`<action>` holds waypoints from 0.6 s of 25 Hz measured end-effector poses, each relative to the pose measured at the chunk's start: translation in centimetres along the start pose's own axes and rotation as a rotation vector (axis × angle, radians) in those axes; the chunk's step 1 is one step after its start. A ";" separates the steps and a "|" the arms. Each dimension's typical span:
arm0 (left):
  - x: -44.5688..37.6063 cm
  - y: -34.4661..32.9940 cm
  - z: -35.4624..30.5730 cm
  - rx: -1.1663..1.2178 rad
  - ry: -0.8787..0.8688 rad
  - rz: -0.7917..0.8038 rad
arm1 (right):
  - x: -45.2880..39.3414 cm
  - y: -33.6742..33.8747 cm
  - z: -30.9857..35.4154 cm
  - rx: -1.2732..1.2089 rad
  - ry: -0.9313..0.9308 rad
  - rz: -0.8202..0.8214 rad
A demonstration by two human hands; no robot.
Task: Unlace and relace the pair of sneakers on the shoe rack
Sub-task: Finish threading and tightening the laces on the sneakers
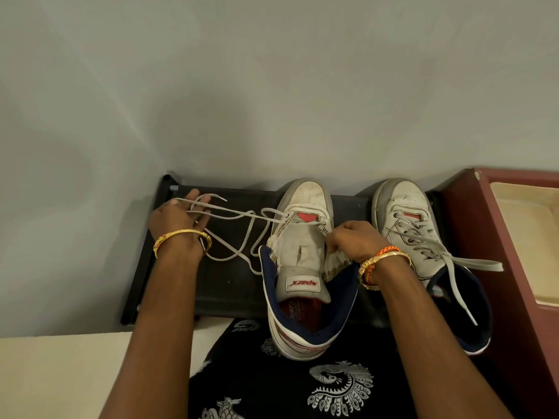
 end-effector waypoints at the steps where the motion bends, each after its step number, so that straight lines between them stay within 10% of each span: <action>1: -0.1 -0.4 0.4 0.349 0.062 -0.037 | 0.0 0.0 0.0 -0.003 -0.001 0.001; 4: -0.4 0.5 -0.1 -0.271 0.073 -0.255 | -0.1 0.1 -0.1 -0.003 -0.008 0.000; 5: -0.9 0.0 0.4 -0.062 0.064 -0.207 | -0.1 0.1 -0.1 -0.005 -0.011 0.003; 10: 0.8 -3.3 2.9 -0.972 0.123 0.174 | -0.1 0.0 -0.1 0.003 -0.013 0.029; 15: 3.2 -7.5 6.4 -0.921 0.217 0.433 | -0.3 -0.2 0.0 -0.020 0.030 0.052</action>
Point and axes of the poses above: each hand's wrist, its own x-axis away from the middle knuckle, its own y-axis out of the back of the hand, z = x × y, the point moved 8 cm from there along -x, towards the middle knuckle, and after that the axes turned 6 degrees about z, right-handed, at the moved point
